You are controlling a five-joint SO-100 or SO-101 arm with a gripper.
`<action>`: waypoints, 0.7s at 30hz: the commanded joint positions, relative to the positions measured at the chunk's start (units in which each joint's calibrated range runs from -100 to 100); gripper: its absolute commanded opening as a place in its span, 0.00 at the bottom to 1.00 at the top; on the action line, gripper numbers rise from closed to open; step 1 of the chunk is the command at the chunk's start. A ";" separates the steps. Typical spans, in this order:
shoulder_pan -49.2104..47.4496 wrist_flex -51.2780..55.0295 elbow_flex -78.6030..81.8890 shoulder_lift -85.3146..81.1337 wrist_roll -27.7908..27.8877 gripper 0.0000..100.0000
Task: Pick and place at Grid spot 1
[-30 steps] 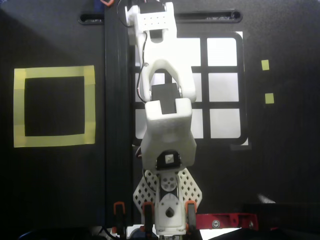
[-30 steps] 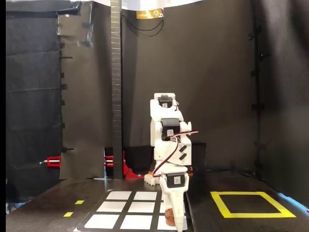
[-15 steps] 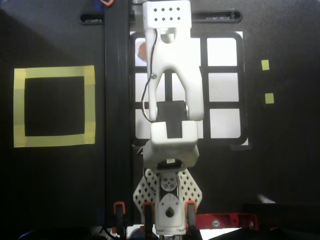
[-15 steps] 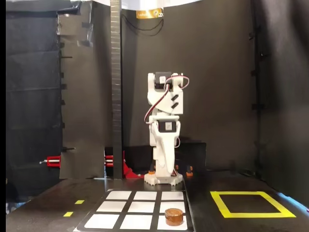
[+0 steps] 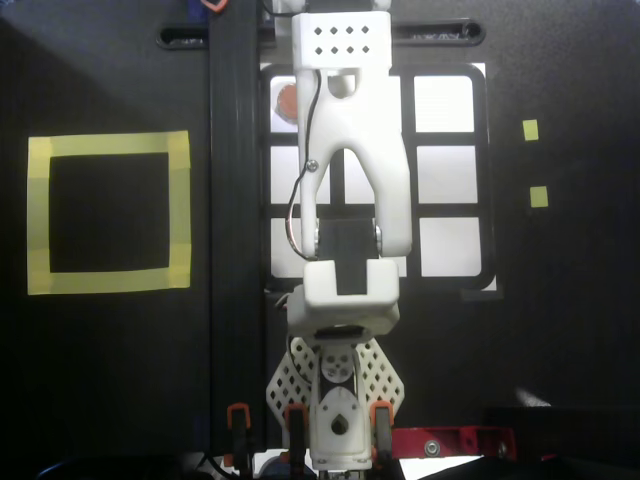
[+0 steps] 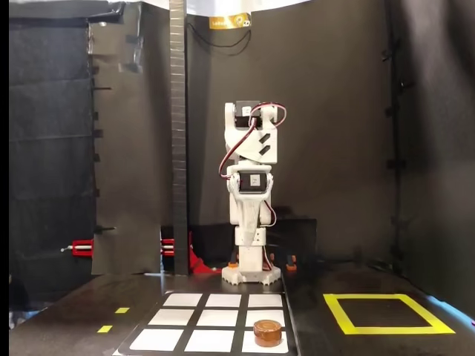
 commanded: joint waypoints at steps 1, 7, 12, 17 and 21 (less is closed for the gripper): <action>0.49 -0.92 -2.17 -2.67 0.05 0.00; 1.75 -15.70 13.68 -14.60 -0.20 0.00; 2.00 -31.80 33.66 -29.88 -0.29 0.00; 2.09 -50.57 58.50 -50.31 -0.29 0.00; 1.75 -62.85 77.75 -64.90 -0.29 0.00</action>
